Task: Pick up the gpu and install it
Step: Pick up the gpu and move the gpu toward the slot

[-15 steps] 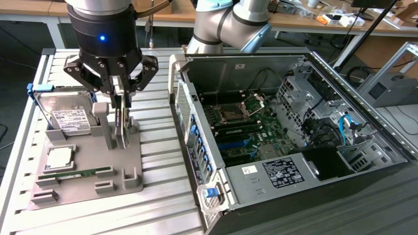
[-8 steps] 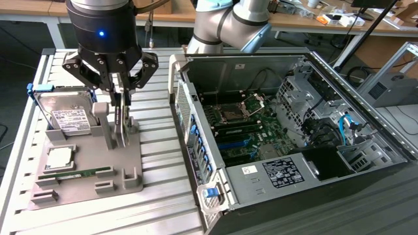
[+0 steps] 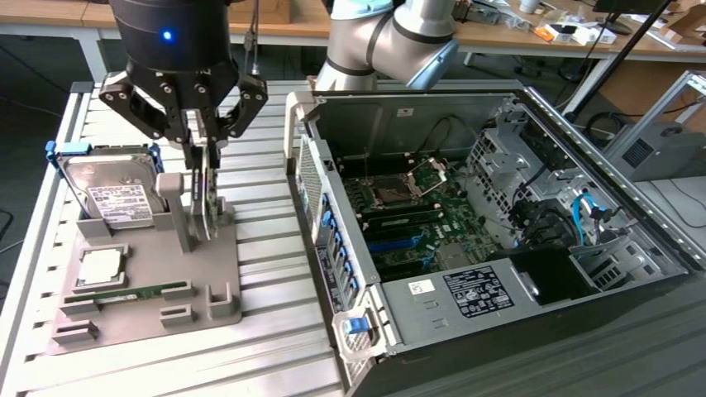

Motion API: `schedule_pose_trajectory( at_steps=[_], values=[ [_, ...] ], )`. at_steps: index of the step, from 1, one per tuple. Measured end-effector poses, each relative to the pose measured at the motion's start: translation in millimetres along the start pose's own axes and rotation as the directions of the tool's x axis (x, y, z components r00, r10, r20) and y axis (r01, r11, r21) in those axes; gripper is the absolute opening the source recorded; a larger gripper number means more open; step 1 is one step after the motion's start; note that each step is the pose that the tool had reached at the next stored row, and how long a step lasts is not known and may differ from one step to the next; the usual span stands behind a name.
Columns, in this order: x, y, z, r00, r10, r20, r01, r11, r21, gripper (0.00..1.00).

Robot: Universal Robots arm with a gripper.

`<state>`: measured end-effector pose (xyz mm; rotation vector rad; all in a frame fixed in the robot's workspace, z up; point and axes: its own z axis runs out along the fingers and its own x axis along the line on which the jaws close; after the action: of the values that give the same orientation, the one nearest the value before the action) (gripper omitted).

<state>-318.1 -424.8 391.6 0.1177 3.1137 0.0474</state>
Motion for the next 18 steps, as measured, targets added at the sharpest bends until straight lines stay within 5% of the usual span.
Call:
schedule_pose_trajectory(
  at_steps=[13, 18],
  values=[
    [-1.3, 1.8, -56.1, 1.0000, 0.000, 0.0000, 0.000, 1.0000, -0.0001, 0.27],
    [-1.4, 1.8, -56.8, 1.0000, 0.000, 0.0000, 0.000, 1.0000, 0.0000, 0.27]
  ],
)
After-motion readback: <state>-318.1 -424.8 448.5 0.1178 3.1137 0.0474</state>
